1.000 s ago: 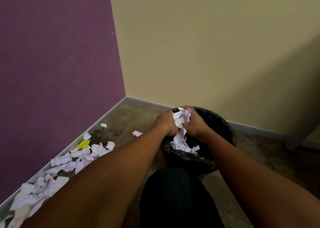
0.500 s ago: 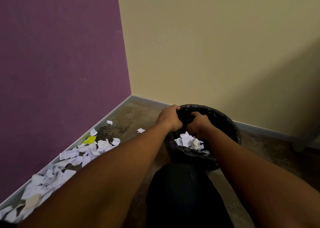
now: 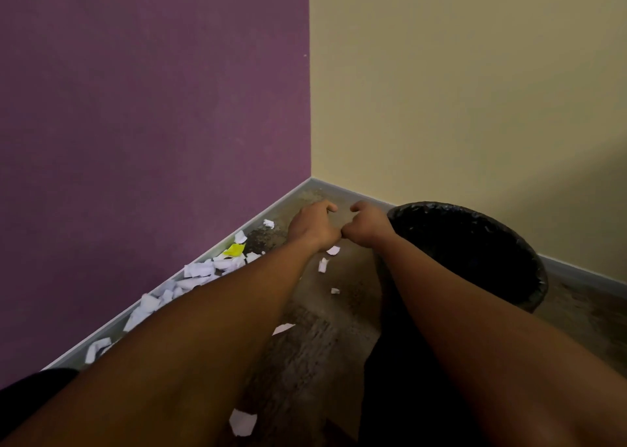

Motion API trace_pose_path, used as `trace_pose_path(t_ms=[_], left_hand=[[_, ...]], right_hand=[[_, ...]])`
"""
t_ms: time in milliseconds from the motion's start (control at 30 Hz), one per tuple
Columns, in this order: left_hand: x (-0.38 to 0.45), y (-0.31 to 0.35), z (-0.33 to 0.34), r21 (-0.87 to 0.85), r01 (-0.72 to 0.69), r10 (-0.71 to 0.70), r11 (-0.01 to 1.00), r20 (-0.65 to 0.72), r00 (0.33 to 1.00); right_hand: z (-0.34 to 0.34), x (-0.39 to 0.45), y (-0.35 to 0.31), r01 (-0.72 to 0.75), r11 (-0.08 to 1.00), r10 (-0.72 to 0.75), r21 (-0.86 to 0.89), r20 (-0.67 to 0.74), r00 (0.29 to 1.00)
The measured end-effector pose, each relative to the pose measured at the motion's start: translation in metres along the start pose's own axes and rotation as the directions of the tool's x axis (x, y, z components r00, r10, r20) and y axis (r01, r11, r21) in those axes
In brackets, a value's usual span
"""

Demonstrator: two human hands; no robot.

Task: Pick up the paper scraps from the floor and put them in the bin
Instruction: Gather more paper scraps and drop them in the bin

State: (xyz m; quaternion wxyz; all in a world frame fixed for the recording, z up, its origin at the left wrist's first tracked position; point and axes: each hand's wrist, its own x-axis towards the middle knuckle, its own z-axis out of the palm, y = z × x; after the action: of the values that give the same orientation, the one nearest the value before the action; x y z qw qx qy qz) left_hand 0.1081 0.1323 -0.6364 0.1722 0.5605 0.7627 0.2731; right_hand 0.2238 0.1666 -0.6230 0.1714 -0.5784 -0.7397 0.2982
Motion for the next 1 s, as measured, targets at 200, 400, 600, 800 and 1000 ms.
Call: trace_pose_path(t_ms=[200, 400, 600, 800, 1000], left_hand=[[-0.022, -0.063, -0.013, 0.013, 0.121, -0.12, 0.993, -0.017, 0.993], [-0.048, -0.124, -0.014, 0.002, 0.268, -0.268, 0.963, -0.036, 0.963], [-0.076, -0.187, -0.006, 0.067, 0.376, -0.38, 0.924, 0.055, 0.923], [-0.111, -0.247, -0.005, 0.122, 0.511, -0.523, 0.851, 0.109, 0.845], [-0.149, -0.288, -0.005, 0.251, 0.538, -0.593, 0.805, 0.291, 0.751]], right_hand=[[0.055, -0.011, -0.022, 0.044, 0.999, -0.04, -0.025, 0.147, 0.988], [0.12, -0.019, -0.03, 0.114, 0.991, -0.091, -0.066, 0.279, 0.956], [0.172, -0.027, -0.025, 0.213, 0.969, -0.143, -0.123, 0.419, 0.896], [0.213, -0.034, -0.032, 0.337, 0.924, -0.202, -0.182, 0.515, 0.833], [0.252, -0.044, -0.028, 0.426, 0.873, -0.162, -0.236, 0.684, 0.711]])
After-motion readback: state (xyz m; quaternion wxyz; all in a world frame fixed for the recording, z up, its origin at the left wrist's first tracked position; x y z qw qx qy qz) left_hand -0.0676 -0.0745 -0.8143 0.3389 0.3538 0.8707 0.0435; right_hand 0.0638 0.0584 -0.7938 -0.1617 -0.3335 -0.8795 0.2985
